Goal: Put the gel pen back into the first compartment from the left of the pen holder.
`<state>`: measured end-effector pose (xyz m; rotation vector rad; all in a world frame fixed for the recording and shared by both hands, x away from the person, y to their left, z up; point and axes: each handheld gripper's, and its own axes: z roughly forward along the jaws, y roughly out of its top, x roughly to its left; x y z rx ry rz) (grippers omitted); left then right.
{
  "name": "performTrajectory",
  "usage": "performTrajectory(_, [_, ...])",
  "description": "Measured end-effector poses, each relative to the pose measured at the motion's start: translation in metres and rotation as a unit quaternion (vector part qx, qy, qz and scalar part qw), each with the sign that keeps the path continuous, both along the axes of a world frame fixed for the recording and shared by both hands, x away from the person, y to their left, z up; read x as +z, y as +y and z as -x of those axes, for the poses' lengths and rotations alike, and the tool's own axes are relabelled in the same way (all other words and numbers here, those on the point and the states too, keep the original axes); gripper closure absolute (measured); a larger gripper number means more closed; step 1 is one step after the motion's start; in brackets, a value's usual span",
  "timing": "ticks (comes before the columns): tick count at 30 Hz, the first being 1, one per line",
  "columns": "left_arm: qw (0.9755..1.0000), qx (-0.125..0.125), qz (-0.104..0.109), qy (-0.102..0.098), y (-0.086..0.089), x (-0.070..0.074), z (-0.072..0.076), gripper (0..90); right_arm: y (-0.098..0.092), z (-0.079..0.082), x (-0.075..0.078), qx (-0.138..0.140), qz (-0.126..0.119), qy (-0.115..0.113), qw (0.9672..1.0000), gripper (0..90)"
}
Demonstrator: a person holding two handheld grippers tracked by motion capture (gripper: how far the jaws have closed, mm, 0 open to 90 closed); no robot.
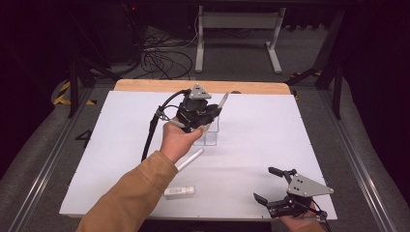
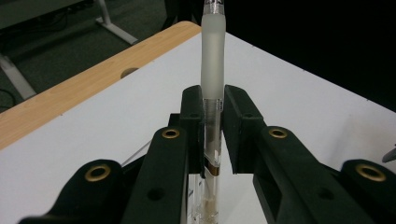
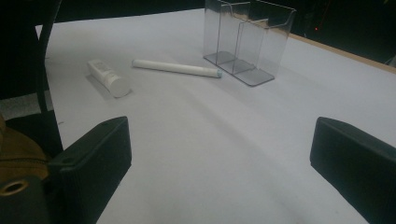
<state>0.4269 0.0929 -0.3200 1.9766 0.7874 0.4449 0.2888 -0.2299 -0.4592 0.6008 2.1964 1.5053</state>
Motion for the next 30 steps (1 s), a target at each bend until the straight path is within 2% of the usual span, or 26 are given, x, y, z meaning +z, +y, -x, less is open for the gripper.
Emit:
performTrajectory(8, [0.9997,0.022,0.007,-0.002,0.021,0.004,-0.008,78.7,0.000,0.000,0.000,0.000,0.000,0.000,1.0000,5.9])
performTrajectory(17, [0.9991,0.042,0.000,-0.006,0.039,0.004,-0.018,78.7,0.001,0.000,0.000,0.002,0.001,0.001,1.0000,5.9])
performTrajectory(23, [0.9984,0.055,-0.011,0.004,0.047,0.001,-0.027,78.7,0.001,-0.001,-0.001,-0.001,0.002,0.001,1.0000,5.9])
performTrajectory(30, [0.9963,0.081,-0.023,0.020,0.061,-0.005,-0.039,78.7,0.001,-0.001,-0.001,0.000,0.001,0.002,1.0000,5.9])
